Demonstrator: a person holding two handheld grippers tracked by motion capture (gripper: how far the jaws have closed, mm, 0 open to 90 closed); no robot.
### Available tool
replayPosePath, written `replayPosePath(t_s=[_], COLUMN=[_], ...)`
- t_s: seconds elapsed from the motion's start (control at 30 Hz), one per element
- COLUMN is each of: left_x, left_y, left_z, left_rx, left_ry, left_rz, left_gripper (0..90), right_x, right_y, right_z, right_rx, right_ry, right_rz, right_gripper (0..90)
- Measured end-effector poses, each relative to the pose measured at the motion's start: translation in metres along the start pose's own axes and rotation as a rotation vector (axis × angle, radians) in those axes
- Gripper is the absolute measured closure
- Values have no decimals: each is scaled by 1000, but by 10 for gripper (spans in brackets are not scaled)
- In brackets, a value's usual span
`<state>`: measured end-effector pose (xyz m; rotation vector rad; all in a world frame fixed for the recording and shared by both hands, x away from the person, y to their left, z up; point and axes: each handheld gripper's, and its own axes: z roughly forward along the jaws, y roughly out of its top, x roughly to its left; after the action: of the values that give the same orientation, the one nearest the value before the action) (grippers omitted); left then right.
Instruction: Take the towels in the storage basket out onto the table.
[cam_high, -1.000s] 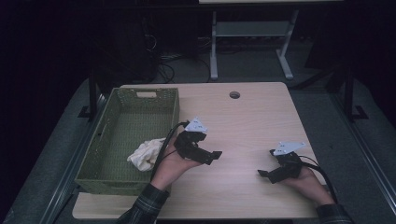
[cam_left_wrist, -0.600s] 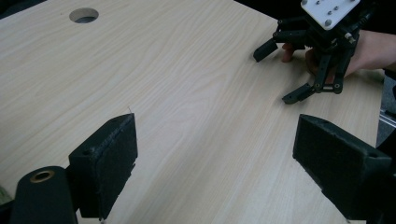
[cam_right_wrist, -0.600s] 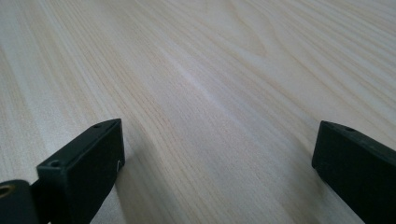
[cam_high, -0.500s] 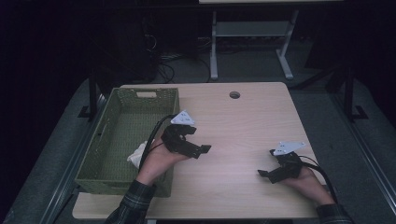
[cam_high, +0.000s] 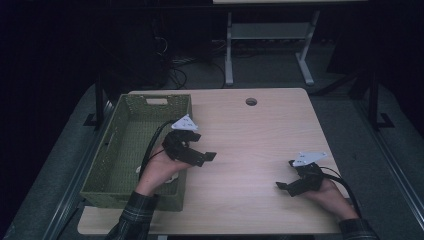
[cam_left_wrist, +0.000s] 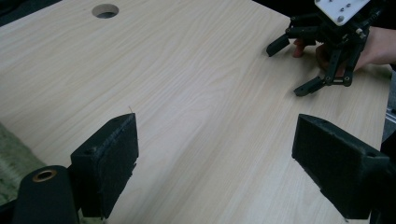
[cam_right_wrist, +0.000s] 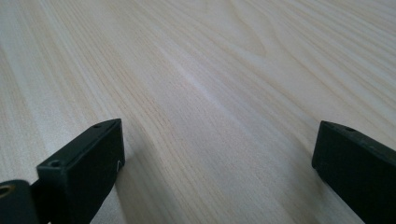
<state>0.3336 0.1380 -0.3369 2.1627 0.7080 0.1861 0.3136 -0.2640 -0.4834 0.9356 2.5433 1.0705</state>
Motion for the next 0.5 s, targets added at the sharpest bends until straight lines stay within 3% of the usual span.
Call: replayPosePath(t_s=[0.5], left_x=[20], left_y=[-13], left_z=[-23], left_rx=[-12], left_ry=[41], left_rz=[-24], left_gripper=[140], right_x=[0], right_y=[0], right_z=[0], right_rx=[0], right_ry=[0], right_rz=[0], right_gripper=[19])
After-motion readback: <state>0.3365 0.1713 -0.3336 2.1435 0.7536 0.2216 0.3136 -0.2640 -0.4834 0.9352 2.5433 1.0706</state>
